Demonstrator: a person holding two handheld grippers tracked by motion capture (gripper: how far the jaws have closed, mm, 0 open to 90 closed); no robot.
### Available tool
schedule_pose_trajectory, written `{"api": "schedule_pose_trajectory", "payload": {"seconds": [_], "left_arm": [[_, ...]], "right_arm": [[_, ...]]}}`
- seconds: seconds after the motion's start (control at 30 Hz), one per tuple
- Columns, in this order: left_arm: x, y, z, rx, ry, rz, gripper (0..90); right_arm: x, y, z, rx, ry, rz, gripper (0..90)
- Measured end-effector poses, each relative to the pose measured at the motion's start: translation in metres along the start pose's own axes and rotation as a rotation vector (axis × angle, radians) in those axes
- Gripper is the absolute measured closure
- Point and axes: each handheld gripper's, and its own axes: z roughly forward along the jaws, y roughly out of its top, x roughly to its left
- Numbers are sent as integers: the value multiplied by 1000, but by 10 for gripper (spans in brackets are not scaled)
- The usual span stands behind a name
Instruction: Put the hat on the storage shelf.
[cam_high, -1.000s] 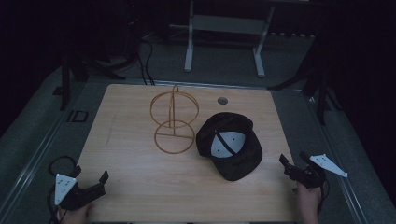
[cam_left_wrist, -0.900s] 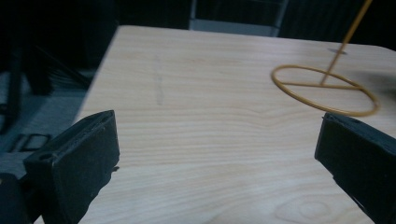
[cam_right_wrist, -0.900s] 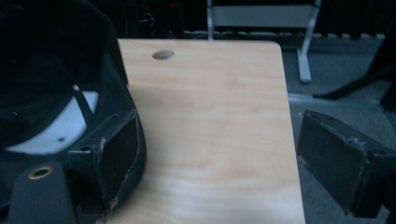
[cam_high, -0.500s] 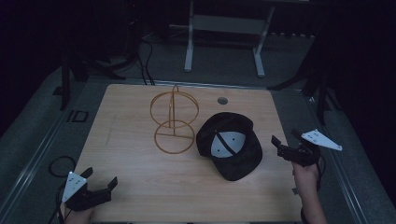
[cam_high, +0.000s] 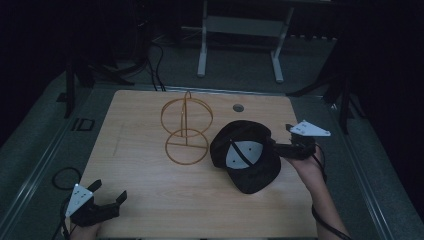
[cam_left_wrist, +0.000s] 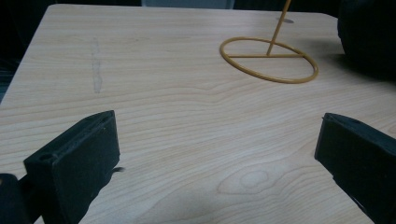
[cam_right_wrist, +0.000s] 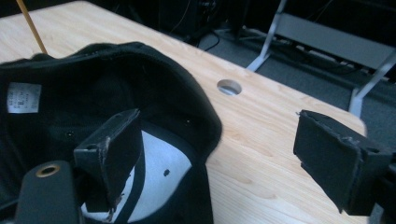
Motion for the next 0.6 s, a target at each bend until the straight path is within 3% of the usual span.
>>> {"api": "schedule_pose_trajectory", "payload": {"seconds": [0.07,0.27,0.5,0.6], "left_arm": [[-1,0,0,3,-2,9,14],[0,0,0,-3,-5,4,14],[0,0,0,-7,-4,3,14],[0,0,-1,-21,20,11,14]], "right_arm": [[5,5,18,31,26,-17,178],[5,13,47,86,22,-59,244],[5,15,73,147,50,-99,379],[6,15,78,165,53,-115,413]]}}
